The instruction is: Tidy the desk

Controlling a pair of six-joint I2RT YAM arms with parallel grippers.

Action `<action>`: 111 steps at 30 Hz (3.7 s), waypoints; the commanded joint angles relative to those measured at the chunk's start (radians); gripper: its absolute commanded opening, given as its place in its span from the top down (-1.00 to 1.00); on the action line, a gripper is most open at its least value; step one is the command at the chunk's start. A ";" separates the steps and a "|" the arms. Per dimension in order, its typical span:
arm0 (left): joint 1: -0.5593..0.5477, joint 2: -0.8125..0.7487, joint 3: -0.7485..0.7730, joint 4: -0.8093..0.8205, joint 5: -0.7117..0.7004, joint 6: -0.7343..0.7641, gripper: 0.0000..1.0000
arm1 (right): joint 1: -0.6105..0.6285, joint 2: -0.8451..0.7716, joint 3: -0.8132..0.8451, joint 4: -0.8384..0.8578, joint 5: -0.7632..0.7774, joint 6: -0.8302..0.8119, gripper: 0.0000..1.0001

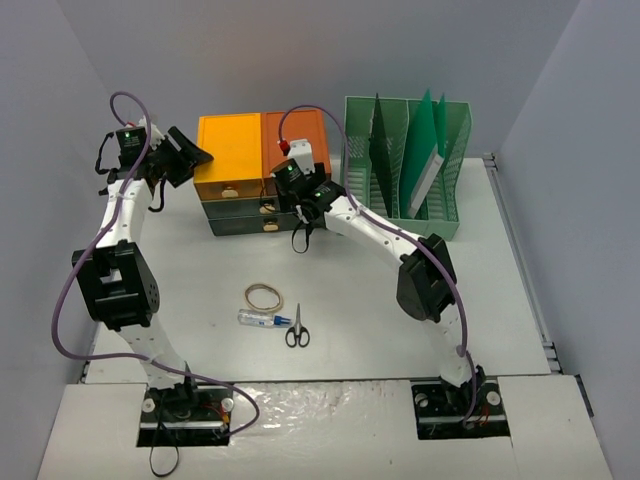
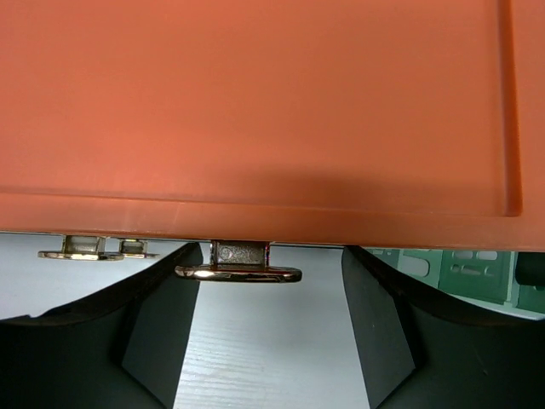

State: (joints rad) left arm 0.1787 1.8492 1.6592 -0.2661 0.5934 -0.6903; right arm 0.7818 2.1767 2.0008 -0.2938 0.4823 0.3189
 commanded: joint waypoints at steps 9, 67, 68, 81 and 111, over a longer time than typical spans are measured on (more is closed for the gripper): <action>0.001 -0.042 0.011 -0.107 -0.049 0.066 -0.21 | -0.017 -0.100 -0.046 0.045 -0.045 0.021 -0.28; -0.054 -0.043 -0.023 -0.133 -0.062 0.088 -0.21 | 0.188 0.245 0.358 0.429 -0.096 0.066 -0.13; -0.054 -0.042 -0.022 -0.134 -0.063 0.090 -0.21 | 0.188 0.251 0.365 0.430 -0.082 0.059 -0.11; -0.056 -0.029 -0.011 -0.138 -0.064 0.093 -0.21 | 0.187 0.275 0.371 0.435 -0.024 0.034 0.41; -0.056 -0.018 -0.015 -0.139 -0.080 0.104 -0.21 | 0.284 -0.019 -0.018 0.436 -0.009 0.042 1.00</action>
State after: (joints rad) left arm 0.1455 1.8294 1.6562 -0.2913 0.5415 -0.6419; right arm 1.0319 2.2846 2.0339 0.1272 0.4439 0.3542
